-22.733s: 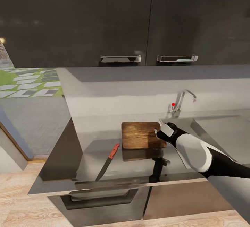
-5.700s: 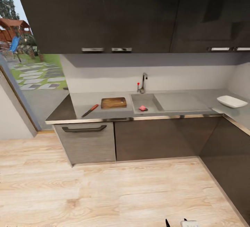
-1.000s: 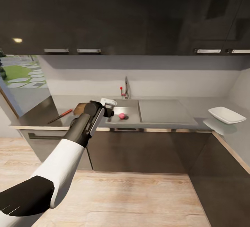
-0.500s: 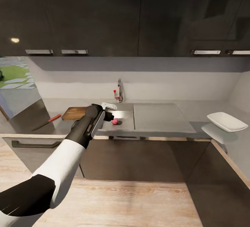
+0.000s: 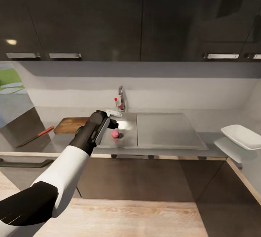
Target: In the kitchen, take the Vidalia onion out of the sink, dice it on the chopping board with the paring knife, put the diced onion into the bowl on the countertop, then place both the paring knife and the chopping board into the sink.
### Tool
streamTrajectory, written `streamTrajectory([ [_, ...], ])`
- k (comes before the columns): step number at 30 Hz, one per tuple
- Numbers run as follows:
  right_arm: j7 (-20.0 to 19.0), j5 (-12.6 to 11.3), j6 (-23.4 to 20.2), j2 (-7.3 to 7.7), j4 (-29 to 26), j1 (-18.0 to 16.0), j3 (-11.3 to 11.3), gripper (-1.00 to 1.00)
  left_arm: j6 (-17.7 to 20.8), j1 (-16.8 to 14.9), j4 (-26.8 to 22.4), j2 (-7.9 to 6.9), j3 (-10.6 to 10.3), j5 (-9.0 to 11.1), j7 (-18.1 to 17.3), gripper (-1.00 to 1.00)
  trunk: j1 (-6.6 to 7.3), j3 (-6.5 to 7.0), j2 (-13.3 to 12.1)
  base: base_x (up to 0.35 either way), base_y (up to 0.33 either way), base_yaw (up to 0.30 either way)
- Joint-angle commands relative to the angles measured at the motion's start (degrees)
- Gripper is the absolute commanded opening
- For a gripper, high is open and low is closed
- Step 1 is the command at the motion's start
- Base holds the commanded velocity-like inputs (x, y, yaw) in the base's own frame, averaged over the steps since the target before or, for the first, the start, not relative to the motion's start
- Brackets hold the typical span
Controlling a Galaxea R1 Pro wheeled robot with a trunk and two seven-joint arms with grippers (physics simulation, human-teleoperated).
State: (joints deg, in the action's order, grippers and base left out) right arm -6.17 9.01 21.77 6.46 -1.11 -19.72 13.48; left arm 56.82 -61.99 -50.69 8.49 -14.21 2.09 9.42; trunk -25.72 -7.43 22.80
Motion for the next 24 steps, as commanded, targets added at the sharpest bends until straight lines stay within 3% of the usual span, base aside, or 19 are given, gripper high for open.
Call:
streamTrajectory([
  [1, -0.2, 0.5, -1.9, 0.0, 0.1, -0.1, 0.5, 1.0, 0.2, -0.1, 0.4, 0.01, -0.1, 0.3, 0.3, 1.0, -0.06, -0.12, 0.1, 0.279, -0.002, 0.0],
  [5, -0.3, 0.5, -6.3, 0.03, 0.1, -0.1, 0.5, 1.0, 0.2, -0.1, 2.4, 0.01, -0.1, 0.2, 0.3, 1.0, -0.06, -0.12, 0.1, 0.174, -0.001, 0.0],
  [15, -0.2, 0.5, -9.3, 0.07, 0.1, -0.1, 0.5, 1.0, 0.2, -0.1, 3.1, -0.06, 0.0, 0.2, 0.3, 1.0, -0.06, -0.12, 0.1, 0.06, 0.0, 0.0],
  [19, -0.6, 0.5, -14.5, 0.05, 0.1, -0.1, 0.5, 1.0, 0.2, -0.1, 4.1, -0.05, 0.0, 0.2, 0.3, 1.0, -0.06, -0.16, 0.1, 0.23, 0.0, 0.0],
  [24, -0.6, 0.5, -16.1, 0.12, 0.1, -0.1, 0.6, 1.0, 0.1, -0.1, 5.7, -0.06, 0.0, 0.2, 0.3, 1.0, -0.06, -0.45, 0.1, 0.305, 0.0, 0.0],
])
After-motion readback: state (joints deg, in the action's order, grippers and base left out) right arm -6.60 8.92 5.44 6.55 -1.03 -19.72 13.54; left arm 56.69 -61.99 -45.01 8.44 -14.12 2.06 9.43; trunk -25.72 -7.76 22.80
